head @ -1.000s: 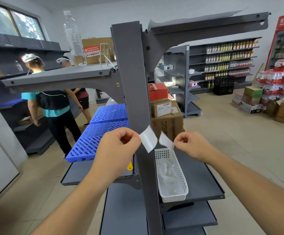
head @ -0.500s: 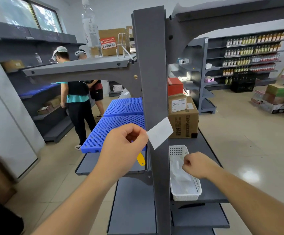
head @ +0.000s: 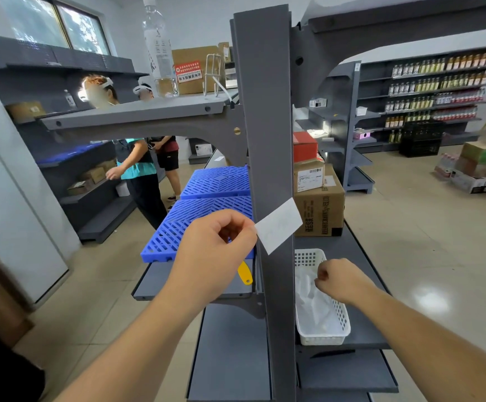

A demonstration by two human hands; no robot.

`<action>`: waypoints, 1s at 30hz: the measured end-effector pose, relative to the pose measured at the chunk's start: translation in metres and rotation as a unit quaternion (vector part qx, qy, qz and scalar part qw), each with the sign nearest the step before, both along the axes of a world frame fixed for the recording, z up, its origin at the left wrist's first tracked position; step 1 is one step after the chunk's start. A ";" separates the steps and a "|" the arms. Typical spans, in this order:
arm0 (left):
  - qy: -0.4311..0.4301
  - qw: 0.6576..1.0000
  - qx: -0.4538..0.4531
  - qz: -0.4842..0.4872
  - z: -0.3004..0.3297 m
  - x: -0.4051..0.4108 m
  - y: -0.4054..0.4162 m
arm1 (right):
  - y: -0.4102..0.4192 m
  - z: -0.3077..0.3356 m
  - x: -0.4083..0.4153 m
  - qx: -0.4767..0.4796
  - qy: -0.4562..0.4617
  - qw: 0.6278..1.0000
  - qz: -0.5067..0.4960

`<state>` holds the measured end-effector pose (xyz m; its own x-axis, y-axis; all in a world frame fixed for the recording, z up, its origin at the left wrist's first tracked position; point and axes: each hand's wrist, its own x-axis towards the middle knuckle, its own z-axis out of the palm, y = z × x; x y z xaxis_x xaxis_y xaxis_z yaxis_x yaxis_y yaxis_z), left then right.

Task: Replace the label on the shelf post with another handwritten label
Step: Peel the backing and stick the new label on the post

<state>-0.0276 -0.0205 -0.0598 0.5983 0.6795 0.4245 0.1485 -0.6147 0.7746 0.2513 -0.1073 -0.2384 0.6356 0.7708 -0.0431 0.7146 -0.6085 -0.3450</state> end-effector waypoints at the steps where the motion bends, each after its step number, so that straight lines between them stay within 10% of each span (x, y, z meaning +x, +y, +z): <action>1: 0.000 1.000 0.003 -0.002 0.000 0.000 0.000 | 0.000 0.001 0.000 0.003 0.001 1.000 -0.003; 7: -0.003 0.997 0.065 -0.038 0.005 -0.003 -0.001 | -0.005 0.030 -0.010 0.158 0.106 0.981 -0.043; 11: -0.013 0.979 0.186 -0.084 0.011 -0.002 -0.005 | -0.023 0.084 -0.031 0.282 0.478 0.832 -0.001; 14: -0.007 0.955 0.268 -0.130 0.015 0.002 -0.005 | -0.038 0.122 -0.044 0.276 0.576 0.765 0.084; 30: -0.125 0.881 0.429 -0.152 0.020 0.012 -0.009 | -0.069 0.169 -0.082 0.231 0.620 0.703 0.261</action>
